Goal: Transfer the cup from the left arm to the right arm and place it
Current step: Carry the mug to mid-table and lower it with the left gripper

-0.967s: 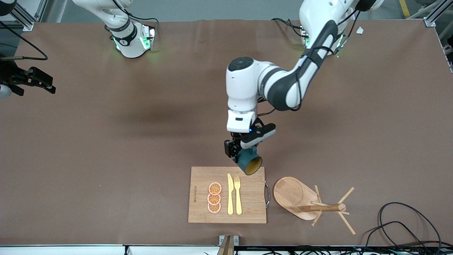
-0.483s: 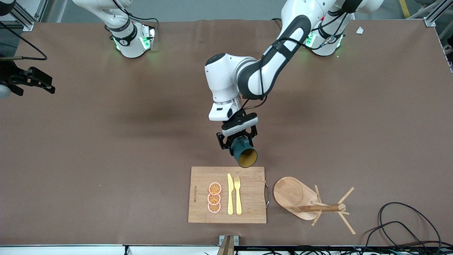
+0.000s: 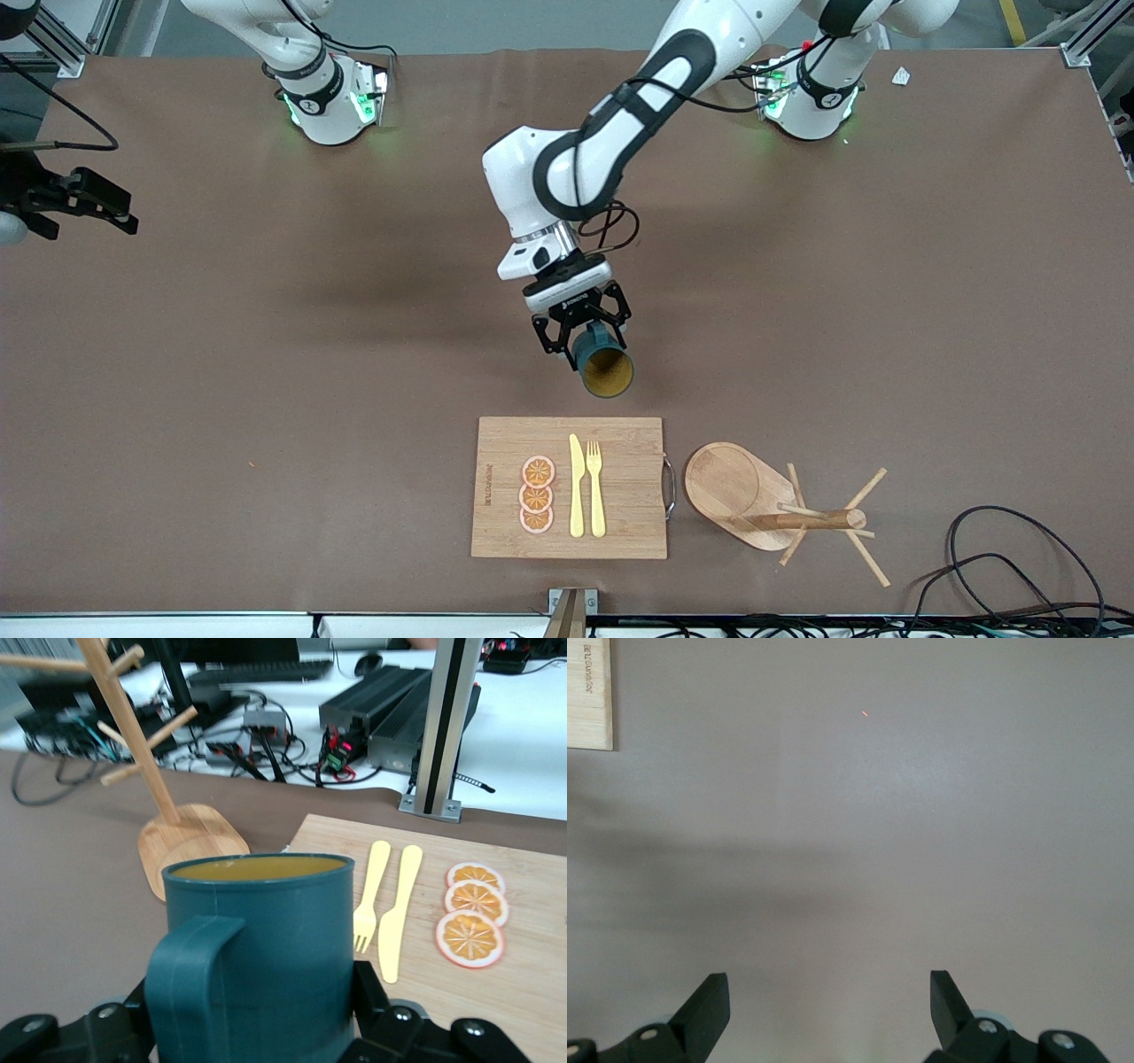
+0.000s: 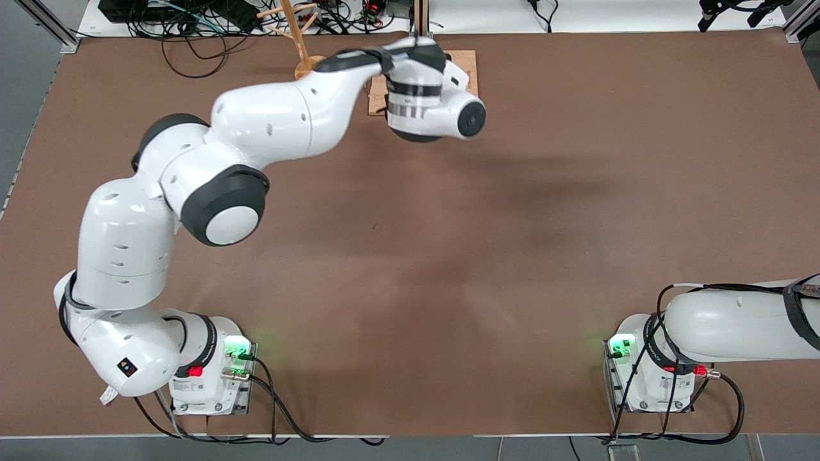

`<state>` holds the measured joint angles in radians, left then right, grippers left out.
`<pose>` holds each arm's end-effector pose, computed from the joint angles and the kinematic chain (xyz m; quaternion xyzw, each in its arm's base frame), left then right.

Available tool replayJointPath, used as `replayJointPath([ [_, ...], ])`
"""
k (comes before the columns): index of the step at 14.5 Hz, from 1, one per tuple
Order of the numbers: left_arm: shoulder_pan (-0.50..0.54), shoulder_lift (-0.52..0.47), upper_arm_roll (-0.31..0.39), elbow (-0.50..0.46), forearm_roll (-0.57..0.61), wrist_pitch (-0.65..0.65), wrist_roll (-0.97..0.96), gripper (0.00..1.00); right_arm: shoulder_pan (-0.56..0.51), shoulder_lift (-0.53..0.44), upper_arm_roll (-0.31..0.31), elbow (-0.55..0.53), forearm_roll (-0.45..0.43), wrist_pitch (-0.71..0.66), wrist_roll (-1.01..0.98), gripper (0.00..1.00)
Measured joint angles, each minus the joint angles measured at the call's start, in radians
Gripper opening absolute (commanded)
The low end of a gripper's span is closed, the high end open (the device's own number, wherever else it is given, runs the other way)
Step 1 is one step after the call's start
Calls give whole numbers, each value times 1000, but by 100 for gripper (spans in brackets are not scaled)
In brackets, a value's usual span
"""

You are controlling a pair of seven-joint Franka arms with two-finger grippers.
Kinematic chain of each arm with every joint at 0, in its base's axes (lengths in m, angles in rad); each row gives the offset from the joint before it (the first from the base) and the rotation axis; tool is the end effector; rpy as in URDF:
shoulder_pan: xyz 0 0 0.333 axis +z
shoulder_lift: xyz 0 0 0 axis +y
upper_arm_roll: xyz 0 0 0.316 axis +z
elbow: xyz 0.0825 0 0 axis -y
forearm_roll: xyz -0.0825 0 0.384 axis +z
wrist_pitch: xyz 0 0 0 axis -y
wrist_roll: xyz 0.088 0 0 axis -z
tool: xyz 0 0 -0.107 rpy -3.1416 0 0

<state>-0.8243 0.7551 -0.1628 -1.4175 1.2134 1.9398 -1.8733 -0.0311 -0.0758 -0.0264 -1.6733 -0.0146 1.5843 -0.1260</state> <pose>0.4724 -0.5546 0.2673 -0.8743 -0.1375 -0.4404 0.1511 0.5300 -0.0326 0.6184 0.9994 0.0344 -0.0072 0.0057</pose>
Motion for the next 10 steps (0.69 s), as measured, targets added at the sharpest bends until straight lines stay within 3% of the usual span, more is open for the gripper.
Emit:
replayJointPath([
  [10, -228, 182, 1, -5, 176, -240, -378, 47, 0, 0, -1, 0, 0, 0, 0, 100],
])
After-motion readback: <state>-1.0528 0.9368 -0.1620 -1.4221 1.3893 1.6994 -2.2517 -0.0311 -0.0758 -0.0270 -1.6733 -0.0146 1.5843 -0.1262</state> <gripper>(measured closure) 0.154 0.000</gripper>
